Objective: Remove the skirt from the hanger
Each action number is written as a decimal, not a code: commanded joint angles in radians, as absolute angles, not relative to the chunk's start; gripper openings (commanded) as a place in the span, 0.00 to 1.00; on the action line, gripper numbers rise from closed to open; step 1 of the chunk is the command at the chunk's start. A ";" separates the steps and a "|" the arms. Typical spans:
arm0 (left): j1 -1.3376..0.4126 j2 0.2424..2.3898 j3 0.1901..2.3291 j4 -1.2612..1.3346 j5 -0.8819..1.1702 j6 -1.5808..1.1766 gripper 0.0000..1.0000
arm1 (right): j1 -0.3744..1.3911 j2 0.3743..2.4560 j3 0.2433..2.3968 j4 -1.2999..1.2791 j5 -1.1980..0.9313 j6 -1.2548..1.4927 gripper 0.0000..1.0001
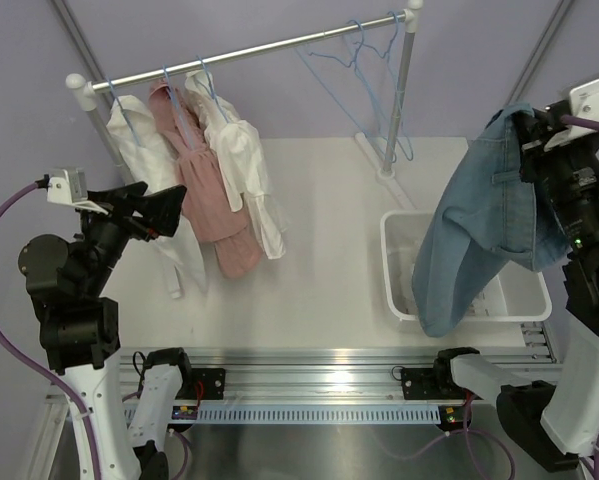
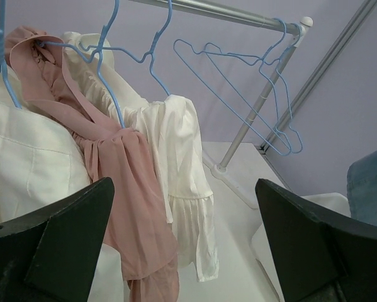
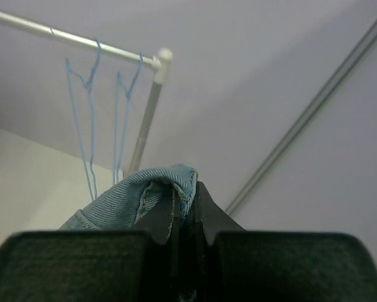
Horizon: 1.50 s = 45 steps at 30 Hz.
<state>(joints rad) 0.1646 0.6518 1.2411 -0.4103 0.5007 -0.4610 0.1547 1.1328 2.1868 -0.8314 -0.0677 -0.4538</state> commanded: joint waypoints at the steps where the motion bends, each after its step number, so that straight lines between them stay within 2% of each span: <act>1: 0.155 0.641 1.232 -0.365 0.494 -0.449 0.99 | 0.078 1.103 1.992 -0.690 -0.055 -0.474 0.00; 3: 0.153 0.634 1.230 -0.365 0.508 -0.446 0.99 | 0.019 1.085 1.849 -0.660 -0.134 -0.471 0.00; 7: 0.140 0.624 1.223 -0.368 0.551 -0.442 0.99 | 0.008 1.037 1.614 -0.657 -0.317 -0.465 0.00; 12: 0.140 0.597 1.221 -0.426 0.546 -0.417 0.99 | 0.008 0.993 1.384 -0.774 -0.596 -0.526 0.00; 15: 0.140 0.580 1.229 -0.462 0.545 -0.400 0.99 | 0.008 0.948 1.244 -0.865 -0.659 -0.619 0.00; 20: 0.140 0.569 1.224 -0.479 0.541 -0.397 0.99 | 0.009 0.908 1.025 -0.975 -0.634 -0.774 0.00; 23: 0.140 0.571 1.213 -0.472 0.545 -0.399 0.99 | 0.008 0.919 0.901 -0.944 -0.555 -0.827 0.00; 28: 0.140 0.580 1.200 -0.451 0.554 -0.405 0.99 | 0.008 1.110 0.838 -0.934 -0.520 -0.848 0.00; 32: 0.140 0.586 1.186 -0.442 0.552 -0.402 0.99 | 0.008 1.248 0.859 -0.875 -0.506 -0.815 0.04; 35: 0.138 0.591 1.184 -0.437 0.552 -0.402 0.99 | 0.008 1.263 0.891 -0.890 -0.522 -0.828 0.14; 36: 0.141 0.591 1.186 -0.439 0.552 -0.402 0.99 | 0.008 1.244 0.905 -0.903 -0.520 -0.844 0.25; 39: 0.140 0.592 1.183 -0.446 0.551 -0.396 0.99 | 0.008 1.174 0.994 -0.982 -0.492 -0.874 0.41; 40: 0.140 0.591 1.180 -0.446 0.546 -0.396 0.99 | 0.008 1.154 1.026 -1.005 -0.486 -0.883 0.50; 43: 0.140 0.591 1.158 -0.442 0.546 -0.402 0.99 | 0.008 1.106 1.203 -1.113 -0.468 -0.931 0.64; 45: 0.140 0.592 1.152 -0.433 0.548 -0.406 0.99 | 0.008 1.109 1.274 -1.152 -0.466 -0.954 0.68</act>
